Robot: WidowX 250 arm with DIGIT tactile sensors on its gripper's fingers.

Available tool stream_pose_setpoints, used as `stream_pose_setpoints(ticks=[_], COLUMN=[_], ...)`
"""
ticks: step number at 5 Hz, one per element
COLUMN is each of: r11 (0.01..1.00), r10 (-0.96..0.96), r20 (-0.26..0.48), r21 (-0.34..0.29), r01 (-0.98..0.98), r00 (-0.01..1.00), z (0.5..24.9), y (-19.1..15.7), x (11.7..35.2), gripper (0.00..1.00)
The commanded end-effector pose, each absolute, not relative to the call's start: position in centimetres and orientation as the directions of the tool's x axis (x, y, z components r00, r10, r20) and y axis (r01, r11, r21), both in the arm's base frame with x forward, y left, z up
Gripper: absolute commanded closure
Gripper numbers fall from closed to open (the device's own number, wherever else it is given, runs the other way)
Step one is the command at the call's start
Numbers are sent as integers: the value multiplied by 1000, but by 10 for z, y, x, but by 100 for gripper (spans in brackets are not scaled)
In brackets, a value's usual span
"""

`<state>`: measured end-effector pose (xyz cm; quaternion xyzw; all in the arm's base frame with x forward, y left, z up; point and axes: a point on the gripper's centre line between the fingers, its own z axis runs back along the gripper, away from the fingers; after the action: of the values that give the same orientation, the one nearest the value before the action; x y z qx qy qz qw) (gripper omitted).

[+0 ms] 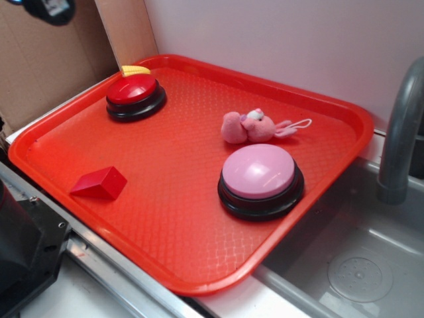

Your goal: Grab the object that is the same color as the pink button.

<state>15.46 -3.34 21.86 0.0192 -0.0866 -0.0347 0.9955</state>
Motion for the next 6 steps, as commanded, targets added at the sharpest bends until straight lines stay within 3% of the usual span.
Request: stream_pose_setpoints(ticks=[1,2,3,4,6], r11=[988,983,985,980,990], r10=[-151,-175,-170,-195,-135], r20=[207,193,190,176,149], r21=[-5,-14,22,-6,-12], r01=[156,182,169,199,138], r00=[967,965,967,965,980], z=[180,154,131,108,77], y=[-55,-68,-80,-87,-69], x=[218,246,267,284,320], gripper=[0,0,0,0,0])
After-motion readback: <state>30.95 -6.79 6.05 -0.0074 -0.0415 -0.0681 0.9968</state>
